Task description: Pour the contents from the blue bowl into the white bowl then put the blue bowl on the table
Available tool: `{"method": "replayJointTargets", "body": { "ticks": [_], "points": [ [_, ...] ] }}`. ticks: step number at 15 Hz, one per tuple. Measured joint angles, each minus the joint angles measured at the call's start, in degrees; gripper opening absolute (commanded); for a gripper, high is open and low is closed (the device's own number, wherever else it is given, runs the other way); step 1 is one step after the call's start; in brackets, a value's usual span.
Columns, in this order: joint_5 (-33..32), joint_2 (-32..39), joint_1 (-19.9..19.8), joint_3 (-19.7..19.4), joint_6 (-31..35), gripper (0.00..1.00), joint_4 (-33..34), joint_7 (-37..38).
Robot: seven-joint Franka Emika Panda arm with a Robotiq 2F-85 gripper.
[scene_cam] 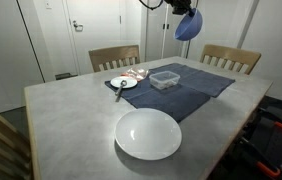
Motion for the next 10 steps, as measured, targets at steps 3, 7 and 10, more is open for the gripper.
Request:
{"method": "replayJointTargets", "body": {
  "ticks": [3,7,10],
  "points": [
    [7.89,-3.31,-3.68,1.34,3.29,0.01,-1.89,3.49],
    [16.31,-8.69,-9.60,1.77,14.76,0.01,-8.94,9.08],
    [18.40,-12.82,-13.88,1.70,25.22,0.01,-16.60,12.10]
  ]
}}
